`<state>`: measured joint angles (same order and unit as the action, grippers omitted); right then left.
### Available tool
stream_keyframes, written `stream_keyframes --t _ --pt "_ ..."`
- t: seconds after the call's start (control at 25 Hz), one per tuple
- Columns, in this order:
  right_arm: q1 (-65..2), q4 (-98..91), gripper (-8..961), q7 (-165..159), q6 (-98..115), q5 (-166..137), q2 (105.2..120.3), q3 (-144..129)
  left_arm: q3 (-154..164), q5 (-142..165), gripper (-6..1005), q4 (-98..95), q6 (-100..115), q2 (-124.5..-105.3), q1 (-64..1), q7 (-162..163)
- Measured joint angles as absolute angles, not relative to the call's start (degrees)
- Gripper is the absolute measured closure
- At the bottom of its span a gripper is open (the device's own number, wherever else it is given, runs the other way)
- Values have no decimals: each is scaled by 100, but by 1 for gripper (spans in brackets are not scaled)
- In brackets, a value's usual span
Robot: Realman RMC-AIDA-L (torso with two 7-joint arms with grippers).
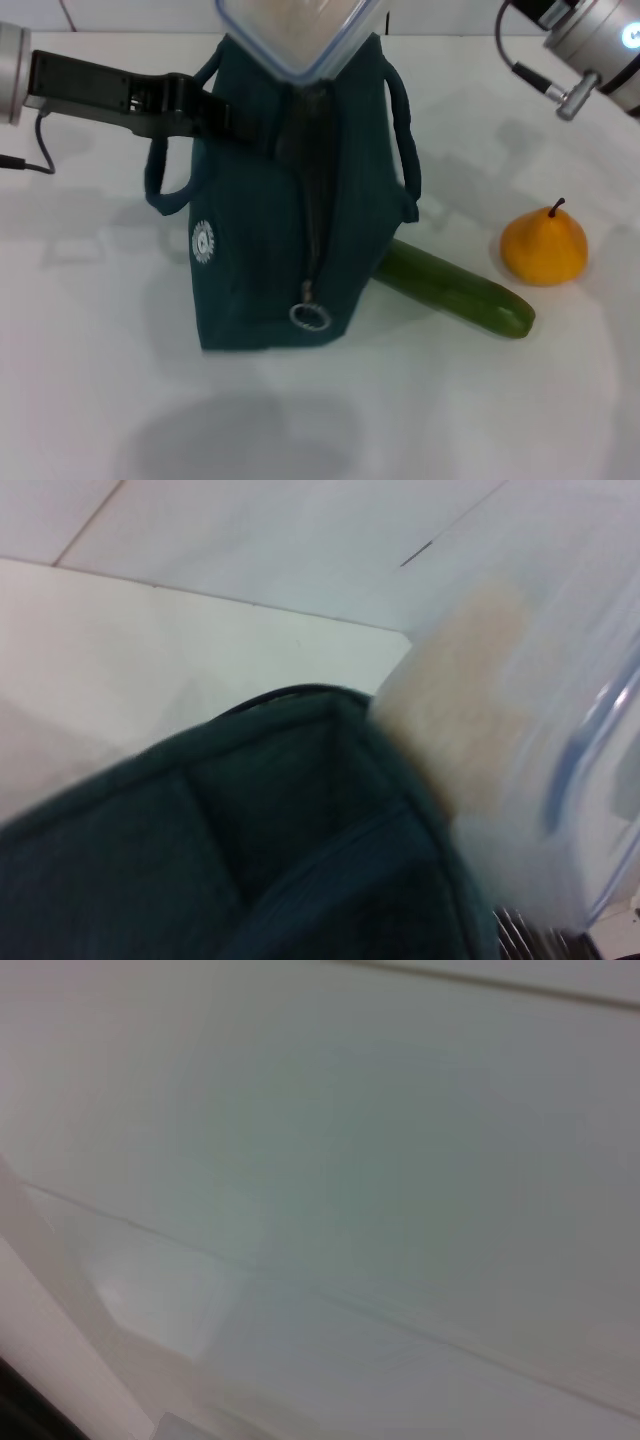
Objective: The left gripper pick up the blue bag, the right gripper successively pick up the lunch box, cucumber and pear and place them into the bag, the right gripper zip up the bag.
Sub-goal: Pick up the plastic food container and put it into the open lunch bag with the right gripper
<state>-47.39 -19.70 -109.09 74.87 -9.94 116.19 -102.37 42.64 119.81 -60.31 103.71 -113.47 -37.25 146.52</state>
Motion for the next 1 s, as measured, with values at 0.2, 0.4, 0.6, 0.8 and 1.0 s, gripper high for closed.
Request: stream_keyframes --t 0.2,0.4,0.6,0.8,1.0 --pt "-4630 -1983 858 -10884 7342 -985 11619 -10609 4234 11909 954 -6031 10367 -11333 -3686 14644" --pt "-4263 -2004 858 -10808 7260 -987 11619 -10751 4222 11877 954 -6022 10323 -11314 -3610 14641" --pt "-4127 -1978 858 -10741 7210 -1040 11618 -10870 4215 11874 953 -6016 10310 -11339 -3587 14633" --pt "-4206 -2008 858 -10728 6761 -1046 11619 -11391 4216 11871 953 -5998 10308 -11356 -3586 14608" --pt "-4398 -2247 859 -10724 6043 -1047 11619 -11958 4219 11871 953 -5994 10308 -11364 -3565 14588"
